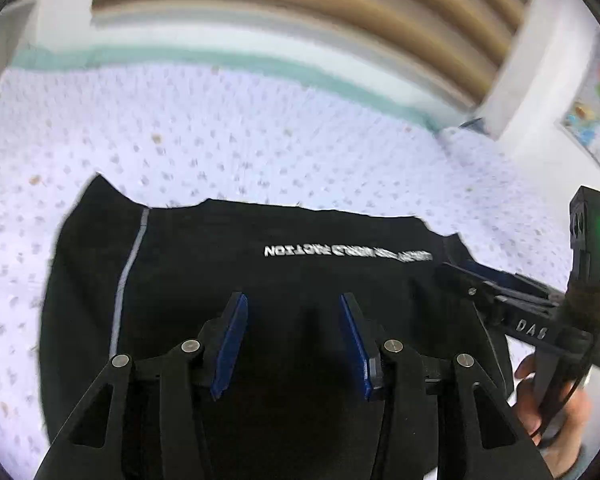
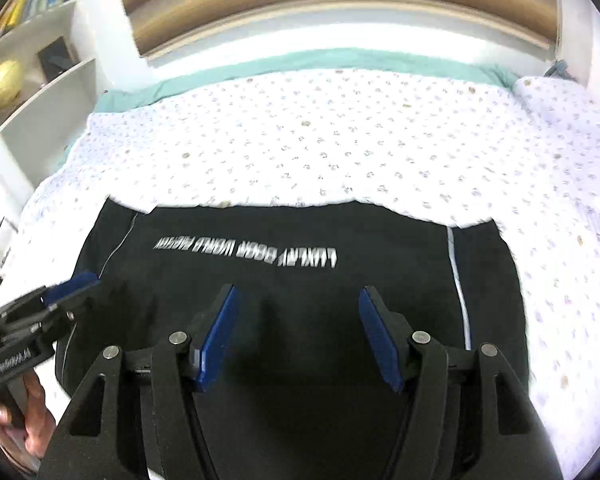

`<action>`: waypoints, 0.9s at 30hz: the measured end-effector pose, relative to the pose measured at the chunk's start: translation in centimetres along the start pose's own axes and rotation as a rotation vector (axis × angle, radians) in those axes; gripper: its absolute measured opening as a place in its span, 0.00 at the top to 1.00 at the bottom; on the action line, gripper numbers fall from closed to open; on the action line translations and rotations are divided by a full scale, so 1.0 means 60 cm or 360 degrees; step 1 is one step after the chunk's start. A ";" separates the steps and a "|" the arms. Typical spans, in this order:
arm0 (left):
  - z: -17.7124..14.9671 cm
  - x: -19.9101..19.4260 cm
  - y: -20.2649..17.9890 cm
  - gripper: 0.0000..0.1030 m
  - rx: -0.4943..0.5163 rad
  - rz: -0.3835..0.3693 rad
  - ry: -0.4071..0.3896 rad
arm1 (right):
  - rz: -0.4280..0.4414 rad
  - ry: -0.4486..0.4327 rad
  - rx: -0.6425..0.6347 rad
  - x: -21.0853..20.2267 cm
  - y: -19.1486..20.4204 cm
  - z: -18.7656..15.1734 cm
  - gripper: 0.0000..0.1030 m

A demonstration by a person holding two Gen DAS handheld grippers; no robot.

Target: Fold large clothes

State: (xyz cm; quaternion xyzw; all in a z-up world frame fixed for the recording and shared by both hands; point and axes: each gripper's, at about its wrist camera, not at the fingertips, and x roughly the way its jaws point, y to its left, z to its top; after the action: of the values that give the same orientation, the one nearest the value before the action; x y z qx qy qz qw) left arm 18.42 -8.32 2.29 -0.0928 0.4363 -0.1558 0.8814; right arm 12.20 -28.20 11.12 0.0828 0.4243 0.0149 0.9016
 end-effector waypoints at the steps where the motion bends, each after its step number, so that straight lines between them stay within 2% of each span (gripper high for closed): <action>1: 0.007 0.032 -0.003 0.54 -0.0021 0.0007 0.0069 | -0.0007 0.0056 0.0027 0.031 -0.002 0.006 0.35; 2: 0.015 0.070 0.007 0.54 -0.0048 0.0006 0.0150 | -0.0022 0.0114 0.0041 0.057 -0.003 0.002 0.36; 3: 0.016 0.111 0.017 0.54 -0.0060 0.0012 0.0257 | -0.0062 0.0236 0.0045 0.106 -0.012 -0.002 0.36; 5: 0.009 0.161 0.036 0.54 -0.0079 0.0000 0.0401 | -0.0099 0.0359 0.0051 0.156 -0.016 -0.015 0.36; 7: 0.002 0.159 0.049 0.54 -0.0112 -0.0051 0.0365 | -0.0112 0.0362 0.0085 0.169 -0.024 -0.026 0.35; 9: -0.006 0.153 0.047 0.54 -0.0071 -0.0055 0.0336 | -0.0110 0.0347 0.0085 0.163 -0.021 -0.028 0.35; 12: -0.006 0.108 0.042 0.54 -0.0034 -0.0057 0.0252 | -0.0067 0.0284 0.0081 0.136 -0.023 -0.032 0.35; 15: -0.030 0.035 0.027 0.53 0.0049 -0.0085 0.0145 | 0.0019 0.0240 0.0032 0.058 -0.013 -0.039 0.34; 18: -0.085 -0.044 0.022 0.53 0.0092 -0.0118 0.0069 | -0.0037 0.0199 -0.0157 -0.026 0.024 -0.082 0.34; 20: -0.120 -0.067 0.029 0.53 0.0064 -0.0099 0.0105 | -0.0042 0.0208 -0.0229 -0.061 0.046 -0.113 0.34; 22: -0.142 -0.061 0.034 0.53 0.0023 -0.0094 0.0186 | -0.0081 0.0251 -0.0259 -0.068 0.062 -0.143 0.34; 24: -0.162 -0.023 0.036 0.53 0.0053 0.0013 0.0340 | -0.0167 0.0344 -0.0283 -0.039 0.063 -0.169 0.30; 25: -0.172 -0.001 0.037 0.53 0.0068 0.0035 0.0388 | -0.0182 0.0383 -0.0257 -0.024 0.061 -0.181 0.24; 27: -0.174 0.033 0.041 0.54 0.0032 0.0022 0.0416 | -0.0140 0.0459 -0.0140 0.011 0.041 -0.200 0.20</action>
State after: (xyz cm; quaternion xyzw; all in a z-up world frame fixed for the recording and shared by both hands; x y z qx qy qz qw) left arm 11.68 -7.03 -6.20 -0.0601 0.5464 -0.1650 0.8189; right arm 3.51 -24.08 3.48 0.0215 0.5515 0.0058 0.8339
